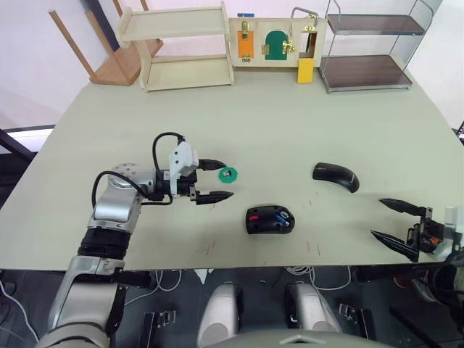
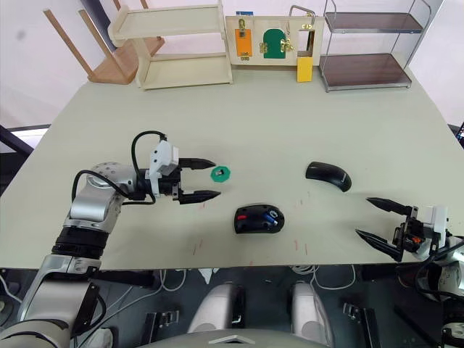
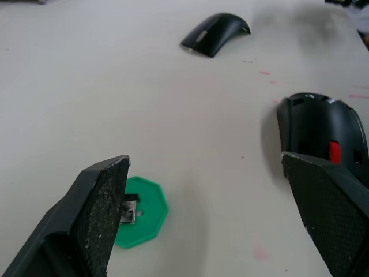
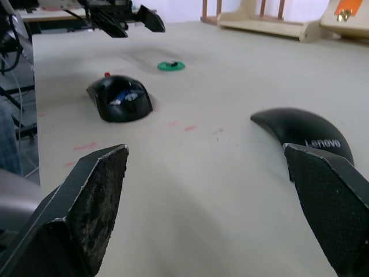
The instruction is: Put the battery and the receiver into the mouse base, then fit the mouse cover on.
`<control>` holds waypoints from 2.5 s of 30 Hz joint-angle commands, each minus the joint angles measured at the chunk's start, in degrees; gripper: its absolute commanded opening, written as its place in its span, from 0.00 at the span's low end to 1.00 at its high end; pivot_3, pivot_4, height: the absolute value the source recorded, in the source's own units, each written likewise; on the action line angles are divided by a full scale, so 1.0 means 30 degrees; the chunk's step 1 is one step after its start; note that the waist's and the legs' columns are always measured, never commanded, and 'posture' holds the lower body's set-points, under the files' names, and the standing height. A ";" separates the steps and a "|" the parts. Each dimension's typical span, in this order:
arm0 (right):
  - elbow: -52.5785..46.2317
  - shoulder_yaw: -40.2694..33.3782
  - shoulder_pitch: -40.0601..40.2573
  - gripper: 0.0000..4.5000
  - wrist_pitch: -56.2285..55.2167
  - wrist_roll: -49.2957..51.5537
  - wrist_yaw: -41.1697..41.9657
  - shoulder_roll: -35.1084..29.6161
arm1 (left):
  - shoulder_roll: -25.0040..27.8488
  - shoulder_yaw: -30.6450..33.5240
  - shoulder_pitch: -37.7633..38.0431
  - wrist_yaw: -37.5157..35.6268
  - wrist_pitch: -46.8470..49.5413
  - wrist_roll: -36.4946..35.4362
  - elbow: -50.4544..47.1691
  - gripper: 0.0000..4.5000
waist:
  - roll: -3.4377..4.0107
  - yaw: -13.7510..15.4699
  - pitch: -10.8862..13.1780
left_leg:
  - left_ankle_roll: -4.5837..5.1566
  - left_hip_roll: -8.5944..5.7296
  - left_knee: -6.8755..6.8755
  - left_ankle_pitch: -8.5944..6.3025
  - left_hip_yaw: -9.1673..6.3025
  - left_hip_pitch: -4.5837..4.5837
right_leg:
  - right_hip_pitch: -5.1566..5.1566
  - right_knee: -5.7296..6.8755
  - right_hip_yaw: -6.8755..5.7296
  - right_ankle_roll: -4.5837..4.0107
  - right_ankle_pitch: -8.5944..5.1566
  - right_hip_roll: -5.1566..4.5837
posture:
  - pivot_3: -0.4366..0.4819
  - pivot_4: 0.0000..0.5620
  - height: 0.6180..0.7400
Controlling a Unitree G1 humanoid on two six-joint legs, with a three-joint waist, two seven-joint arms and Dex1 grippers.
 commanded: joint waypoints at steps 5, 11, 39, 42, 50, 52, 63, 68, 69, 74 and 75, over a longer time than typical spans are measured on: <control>-0.3821 0.0234 0.1327 1.00 0.0705 0.0218 -0.1196 0.0471 | -0.0415 0.0617 -0.2482 -0.0908 -0.2278 0.0189 0.4414 0.99 | 0.0003 0.0081 0.0005 | 0.0000 -0.0006 0.0000 0.0000 -0.0008 -0.0011 | -0.0001 0.0004 -0.0009 0.0058 0.0031 -0.0001 | 0.48 0.27 1.00; -0.5069 0.0836 0.1559 1.00 0.0759 -0.0072 -0.2325 0.1167 | -0.0807 0.0503 -0.4073 -0.1535 -0.3960 0.0916 0.7879 0.99 | -0.0011 0.0008 0.0014 | -0.0001 -0.0004 0.0002 0.0000 -0.0005 -0.0015 | -0.0015 0.0013 -0.0006 0.0073 0.0036 0.0006 | 0.48 0.27 1.00; -0.3909 0.1596 0.1217 1.00 -0.1154 -0.0896 -0.2864 0.2479 | -0.1236 -0.0070 -0.4149 -0.0415 -0.4539 0.3567 0.8232 0.14 | -0.0020 -0.0002 0.0020 | -0.0002 -0.0004 0.0011 0.0000 0.0003 -0.0041 | -0.0048 0.0044 0.0005 0.0081 0.0042 0.0007 | 0.48 0.27 1.00; -0.4016 0.1584 0.1306 1.00 -0.1164 -0.0864 -0.2986 0.2496 | -0.1203 -0.0081 -0.3975 -0.0264 -0.4424 0.3652 0.8032 0.14 | -0.0021 -0.0007 0.0020 | -0.0002 -0.0004 0.0010 0.0000 0.0000 -0.0040 | -0.0048 0.0049 0.0003 0.0081 0.0042 0.0008 | 0.48 0.27 1.00; -0.4182 0.1504 0.1508 1.00 -0.1149 -0.0749 -0.3095 0.2431 | -0.1286 0.0063 -0.3933 0.0164 -0.5205 0.3869 0.8521 0.14 | -0.0021 0.0008 0.0020 | -0.0001 -0.0003 0.0025 0.0000 0.0002 -0.0041 | -0.0048 0.0054 0.0004 0.0080 0.0042 0.0007 | 0.48 0.27 1.00; -0.4225 0.1492 0.1557 1.00 -0.1146 -0.0731 -0.3144 0.2433 | -0.1351 0.0028 -0.3902 0.0181 -0.5355 0.3873 0.8609 0.14 | -0.0021 0.0007 0.0020 | -0.0002 -0.0004 0.0025 0.0000 0.0002 -0.0041 | -0.0048 0.0055 0.0004 0.0080 0.0042 0.0007 | 0.48 0.27 1.00; -0.4258 0.1541 0.1584 1.00 -0.1105 -0.0718 -0.3196 0.2434 | -0.1564 -0.0168 -0.3639 0.0081 -0.5065 0.3982 0.8680 0.14 | -0.0021 0.0006 0.0020 | -0.0002 -0.0004 0.0030 0.0000 0.0003 -0.0041 | -0.0048 0.0062 0.0004 0.0080 0.0042 0.0007 | 0.48 0.27 1.00; -0.4204 0.1565 0.1514 1.00 -0.1087 -0.0723 -0.3183 0.2432 | -0.1672 -0.0114 -0.3683 0.0403 -0.5178 0.4137 0.8810 0.33 | -0.0021 0.0005 0.0020 | -0.0002 -0.0004 0.0033 0.0000 0.0002 -0.0041 | -0.0048 0.0065 0.0004 0.0080 0.0042 0.0007 | 0.48 0.27 1.00; -0.4187 0.1565 0.1499 1.00 -0.1086 -0.0719 -0.3175 0.2434 | -0.1694 -0.0106 -0.3699 0.0480 -0.5212 0.4166 0.8856 0.42 | -0.0021 0.0005 0.0020 | -0.0002 -0.0003 0.0034 0.0000 0.0002 -0.0040 | -0.0048 0.0065 0.0004 0.0080 0.0042 0.0007 | 0.48 0.27 1.00; -0.4077 0.1580 0.1437 1.00 -0.1133 -0.0759 -0.3175 0.2463 | -0.1749 -0.0165 -0.3673 0.0552 -0.5519 0.4260 0.9019 0.61 | -0.0021 0.0005 0.0020 | -0.0001 -0.0004 0.0034 0.0000 0.0001 -0.0041 | -0.0048 0.0067 0.0004 0.0081 0.0043 0.0007 | 0.48 0.27 1.00; -0.4075 0.1585 0.1421 1.00 -0.1134 -0.0766 -0.3190 0.2471 | -0.1771 -0.0182 -0.3685 0.0570 -0.5569 0.4273 0.9042 0.61 | -0.0021 0.0006 0.0020 | -0.0001 -0.0004 0.0034 0.0000 0.0002 -0.0041 | -0.0048 0.0067 0.0004 0.0081 0.0043 0.0007 | 0.48 0.27 1.00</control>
